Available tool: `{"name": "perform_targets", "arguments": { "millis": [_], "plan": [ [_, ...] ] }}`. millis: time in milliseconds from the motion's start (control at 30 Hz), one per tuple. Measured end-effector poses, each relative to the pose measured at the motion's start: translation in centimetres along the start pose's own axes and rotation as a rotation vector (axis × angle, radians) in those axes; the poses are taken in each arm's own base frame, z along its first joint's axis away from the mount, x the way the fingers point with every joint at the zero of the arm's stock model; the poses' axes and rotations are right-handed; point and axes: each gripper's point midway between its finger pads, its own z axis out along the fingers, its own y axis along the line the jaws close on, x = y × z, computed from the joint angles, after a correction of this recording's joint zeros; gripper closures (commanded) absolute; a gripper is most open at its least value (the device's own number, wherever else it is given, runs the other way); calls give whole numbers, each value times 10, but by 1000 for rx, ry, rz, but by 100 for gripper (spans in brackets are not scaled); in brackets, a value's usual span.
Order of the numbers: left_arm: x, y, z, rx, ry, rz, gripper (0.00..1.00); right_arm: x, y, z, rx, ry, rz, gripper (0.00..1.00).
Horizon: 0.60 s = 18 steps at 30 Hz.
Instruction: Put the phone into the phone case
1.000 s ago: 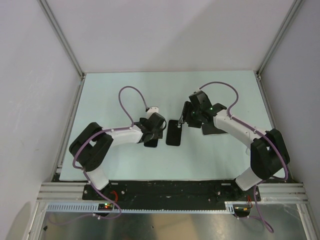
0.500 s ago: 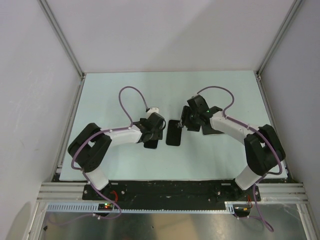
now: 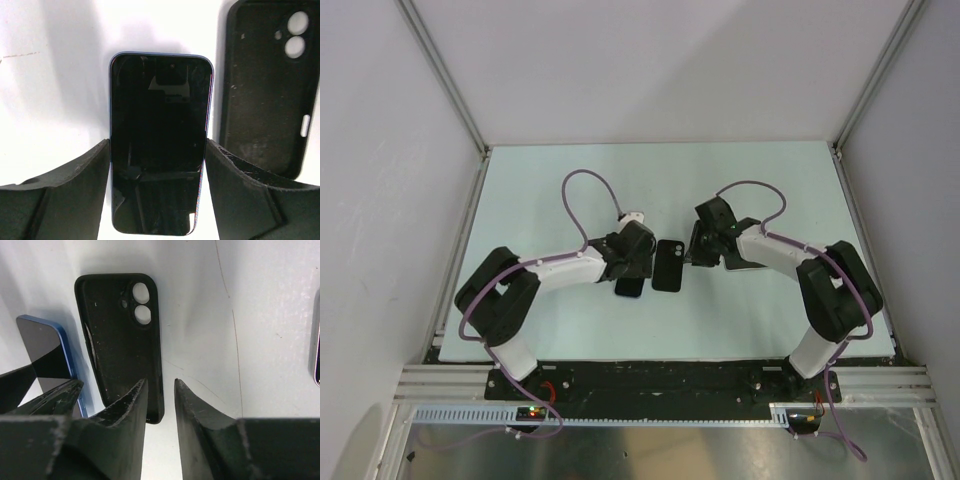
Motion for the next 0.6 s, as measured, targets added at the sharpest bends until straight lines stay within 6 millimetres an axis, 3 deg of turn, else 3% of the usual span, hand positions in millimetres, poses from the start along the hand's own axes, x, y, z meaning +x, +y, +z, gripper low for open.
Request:
{"name": "perform_targets", "arguments": {
  "millis": [167,400,600],
  "plan": [
    [-16,-14,-6,26,-28,-3,71,1,-5,5,9,4,13,82],
    [-34,-35,-14,61,-55,-9,71,3,-11,16,27,15,26,87],
    [-38,-59,-7,80,-52,-19,71,6,-20,28,50,34,38,90]
  ]
}}
